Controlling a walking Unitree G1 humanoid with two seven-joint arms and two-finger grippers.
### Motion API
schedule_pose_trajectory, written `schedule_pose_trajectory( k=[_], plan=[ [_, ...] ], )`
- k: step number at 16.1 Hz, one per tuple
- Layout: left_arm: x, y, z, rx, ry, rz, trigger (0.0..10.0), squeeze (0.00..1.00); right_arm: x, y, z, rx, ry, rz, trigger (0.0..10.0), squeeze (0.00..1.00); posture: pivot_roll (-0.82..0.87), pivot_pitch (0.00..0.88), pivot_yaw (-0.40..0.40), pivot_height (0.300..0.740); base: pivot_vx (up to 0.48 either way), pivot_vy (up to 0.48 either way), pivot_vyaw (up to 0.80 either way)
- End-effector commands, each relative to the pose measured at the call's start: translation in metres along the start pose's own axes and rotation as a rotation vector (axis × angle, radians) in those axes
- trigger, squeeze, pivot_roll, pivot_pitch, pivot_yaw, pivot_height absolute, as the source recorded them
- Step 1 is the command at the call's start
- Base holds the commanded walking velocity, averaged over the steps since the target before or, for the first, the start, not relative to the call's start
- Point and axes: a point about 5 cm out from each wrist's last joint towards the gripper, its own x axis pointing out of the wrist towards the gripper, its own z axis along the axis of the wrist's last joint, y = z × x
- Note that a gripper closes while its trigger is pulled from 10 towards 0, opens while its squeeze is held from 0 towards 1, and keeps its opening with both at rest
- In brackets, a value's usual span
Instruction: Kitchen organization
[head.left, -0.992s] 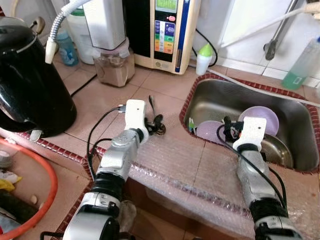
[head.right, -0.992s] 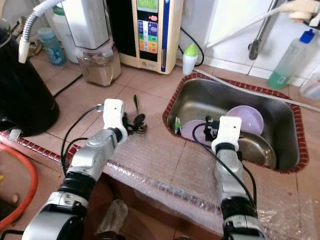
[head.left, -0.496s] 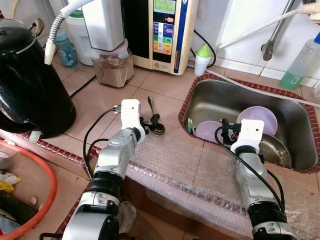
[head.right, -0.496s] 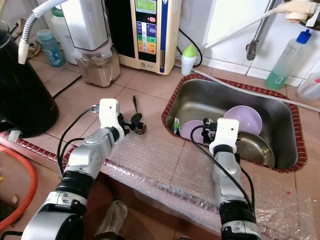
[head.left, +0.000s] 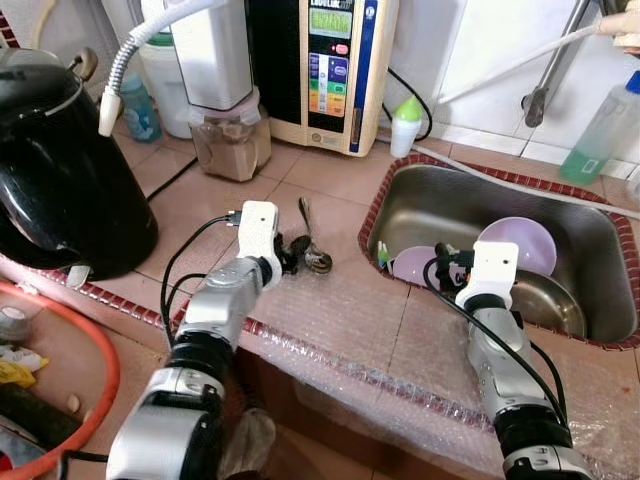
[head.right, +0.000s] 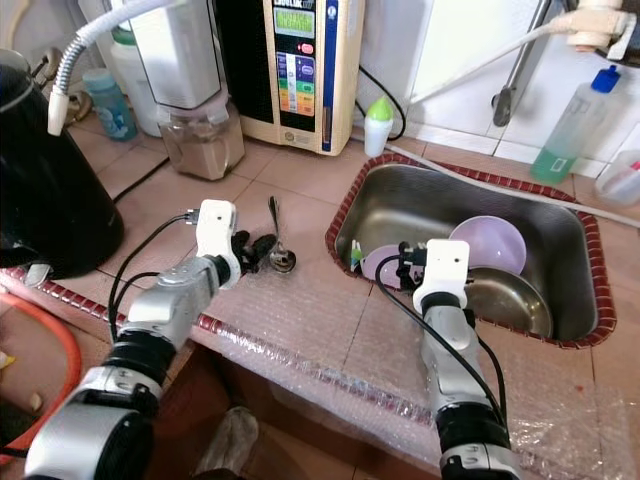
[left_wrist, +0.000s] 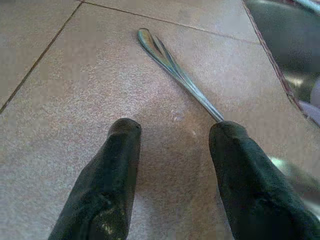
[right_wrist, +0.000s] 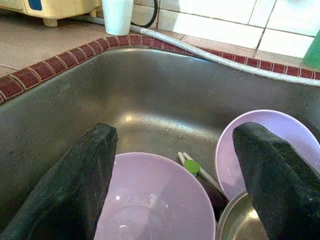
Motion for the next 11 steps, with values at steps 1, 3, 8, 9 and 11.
schedule_pose_trajectory(
  k=[1,3,8,9,11],
  plan=[
    [0.001,-0.01,-0.033,0.016,0.152,-0.074,0.0,0.0,-0.005,0.006,-0.011,-0.006,0.054,0.031,10.0,0.0,-0.01,0.002,0.034,0.74,0.0,0.0,0.0],
    [0.001,-0.006,-0.034,0.056,0.165,-0.089,0.0,0.0,-0.005,0.006,-0.011,-0.006,0.055,0.03,10.0,0.0,-0.02,0.003,0.035,0.74,0.0,0.0,0.0],
    [0.004,-0.003,-0.003,0.165,-0.004,-0.017,10.0,0.0,-0.005,0.004,-0.008,-0.006,0.04,0.019,10.0,0.0,-0.02,0.006,0.038,0.74,0.0,0.0,0.0],
    [0.002,-0.007,0.006,0.171,-0.08,-0.02,10.0,0.0,-0.005,0.005,-0.005,0.007,0.02,0.024,10.0,0.0,-0.02,0.006,0.036,0.74,0.0,0.0,0.0],
    [-0.01,-0.01,0.012,0.2,-0.196,0.008,10.0,0.0,-0.007,0.008,-0.003,0.016,0.003,0.043,10.0,0.0,-0.02,0.011,0.031,0.74,0.0,0.0,0.0]
  ],
)
